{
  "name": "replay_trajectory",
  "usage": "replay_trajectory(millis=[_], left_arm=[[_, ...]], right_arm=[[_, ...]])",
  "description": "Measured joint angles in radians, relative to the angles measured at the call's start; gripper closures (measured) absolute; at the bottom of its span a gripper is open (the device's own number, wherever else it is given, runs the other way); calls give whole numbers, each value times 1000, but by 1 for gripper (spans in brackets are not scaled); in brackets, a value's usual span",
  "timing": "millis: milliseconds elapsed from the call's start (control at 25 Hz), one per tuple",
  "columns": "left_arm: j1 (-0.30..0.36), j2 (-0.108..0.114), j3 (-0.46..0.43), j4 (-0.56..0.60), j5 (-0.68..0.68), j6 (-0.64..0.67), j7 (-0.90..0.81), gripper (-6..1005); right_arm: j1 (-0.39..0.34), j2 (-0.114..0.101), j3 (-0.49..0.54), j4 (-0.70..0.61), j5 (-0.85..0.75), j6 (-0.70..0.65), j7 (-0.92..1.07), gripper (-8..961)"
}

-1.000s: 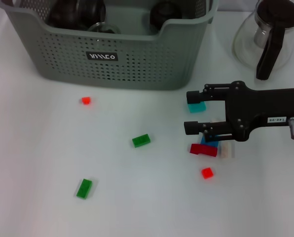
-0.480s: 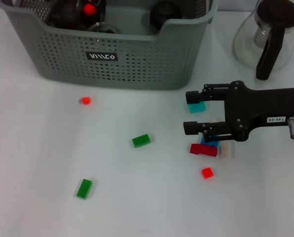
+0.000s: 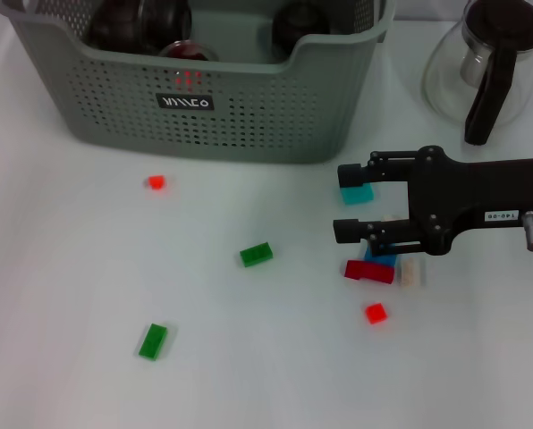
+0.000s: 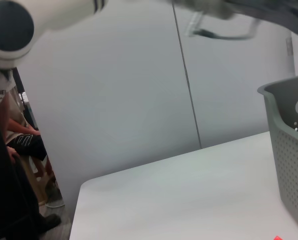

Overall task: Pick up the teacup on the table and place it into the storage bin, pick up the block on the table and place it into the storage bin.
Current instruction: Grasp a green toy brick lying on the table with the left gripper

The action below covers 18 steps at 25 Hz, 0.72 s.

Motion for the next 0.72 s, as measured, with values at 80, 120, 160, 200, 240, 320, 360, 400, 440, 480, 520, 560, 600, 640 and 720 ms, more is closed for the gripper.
replay_trajectory(millis=[80,120,160,200,240,320,360,400,440,480,520,560,600,640,720], left_arm=[[34,15,-36,-28,-135,81,72,401],[102,67,-72,-150,-381,273,217,405],[119,92,-72,-203,-446,343,259,408],[140,119,-70,-257,-505,418,305,411],[140,119,-70,-257,-505,418,305,415],[183,141,-44,-268,-516,471,365,418],[205,142,-23,-254,-501,481,387,418],[233,140,9,-206,-450,485,406,418],[254,136,38,-161,-407,487,412,418],[273,128,72,-106,-347,490,410,418],[293,117,114,-39,-276,493,397,418],[305,106,148,14,-222,495,381,418],[313,92,182,66,-168,495,359,418],[318,72,219,128,-95,495,328,419],[314,34,285,214,28,495,266,419]], right_arm=[[-2,1,0,0,0,0,0,193],[-2,1,0,0,0,0,0,193],[-3,2,0,0,0,0,0,193],[-3,2,0,0,1,0,0,192],[-2,2,0,0,1,0,0,192],[0,2,0,0,1,-2,0,192],[1,2,0,0,0,-2,0,192],[1,1,0,0,0,-2,0,192],[1,1,0,0,0,-2,0,192],[0,2,0,0,0,-2,0,192],[0,1,1,0,0,-2,0,192],[0,1,2,0,0,-2,0,192],[1,1,2,0,0,-2,0,192],[1,1,2,0,0,-1,0,192],[2,1,2,0,0,-1,0,192]])
